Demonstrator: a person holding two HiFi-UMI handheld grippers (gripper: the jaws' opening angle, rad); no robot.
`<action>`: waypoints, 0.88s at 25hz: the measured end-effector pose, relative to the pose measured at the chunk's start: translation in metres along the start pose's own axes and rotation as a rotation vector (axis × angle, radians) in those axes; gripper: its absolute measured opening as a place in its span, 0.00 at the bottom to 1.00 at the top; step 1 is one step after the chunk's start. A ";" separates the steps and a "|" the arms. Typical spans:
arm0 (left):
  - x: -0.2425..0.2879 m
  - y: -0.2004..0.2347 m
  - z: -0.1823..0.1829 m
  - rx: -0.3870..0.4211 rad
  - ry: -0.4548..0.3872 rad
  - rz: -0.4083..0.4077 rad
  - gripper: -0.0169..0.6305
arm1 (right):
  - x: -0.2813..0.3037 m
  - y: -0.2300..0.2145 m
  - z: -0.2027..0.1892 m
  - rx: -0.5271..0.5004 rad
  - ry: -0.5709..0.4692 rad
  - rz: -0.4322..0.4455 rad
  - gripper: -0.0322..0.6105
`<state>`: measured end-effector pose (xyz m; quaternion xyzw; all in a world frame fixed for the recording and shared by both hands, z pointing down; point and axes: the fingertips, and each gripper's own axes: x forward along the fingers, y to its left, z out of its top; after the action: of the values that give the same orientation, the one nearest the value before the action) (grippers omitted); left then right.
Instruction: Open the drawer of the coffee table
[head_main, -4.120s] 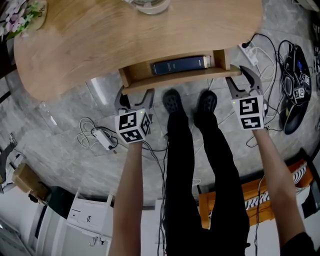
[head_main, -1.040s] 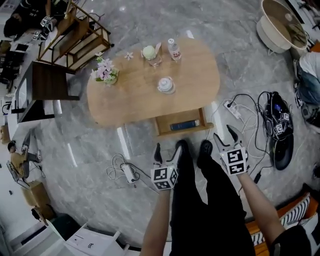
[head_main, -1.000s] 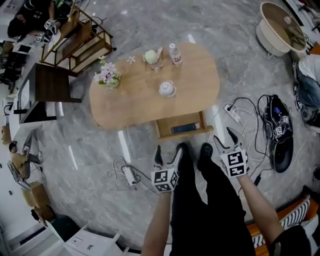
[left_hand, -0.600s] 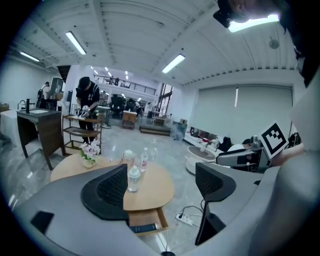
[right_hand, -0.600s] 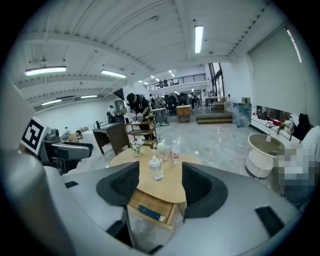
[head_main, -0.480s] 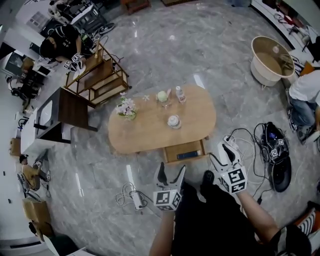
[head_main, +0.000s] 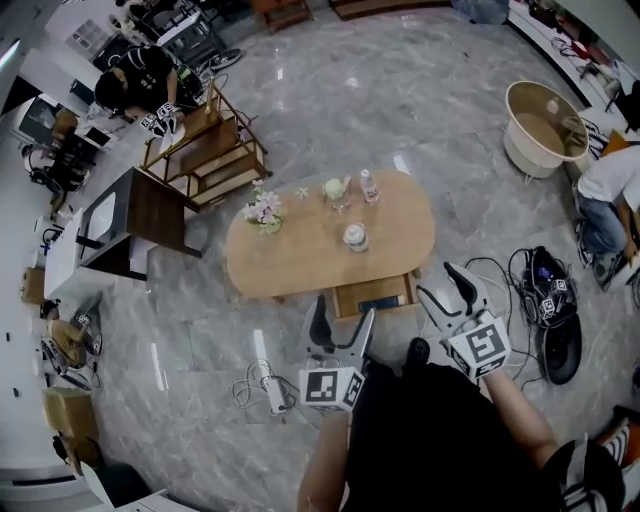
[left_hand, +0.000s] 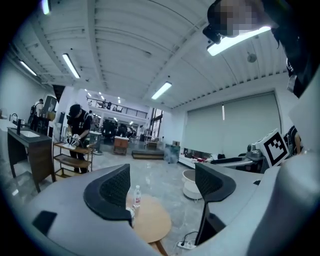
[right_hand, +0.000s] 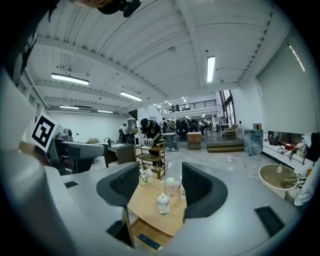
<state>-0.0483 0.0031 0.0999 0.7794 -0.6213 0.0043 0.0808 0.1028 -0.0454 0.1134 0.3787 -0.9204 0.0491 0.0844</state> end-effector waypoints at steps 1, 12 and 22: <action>-0.001 -0.002 0.007 0.000 -0.011 -0.005 0.67 | -0.002 0.000 0.006 -0.002 -0.009 -0.002 0.41; -0.014 -0.027 0.022 0.057 -0.043 -0.061 0.53 | -0.027 0.000 0.021 0.016 -0.054 -0.034 0.41; -0.026 -0.026 0.025 0.079 -0.061 -0.044 0.25 | -0.036 0.012 0.021 0.024 -0.052 -0.014 0.38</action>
<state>-0.0320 0.0308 0.0689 0.7952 -0.6055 0.0034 0.0309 0.1171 -0.0157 0.0859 0.3874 -0.9189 0.0494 0.0561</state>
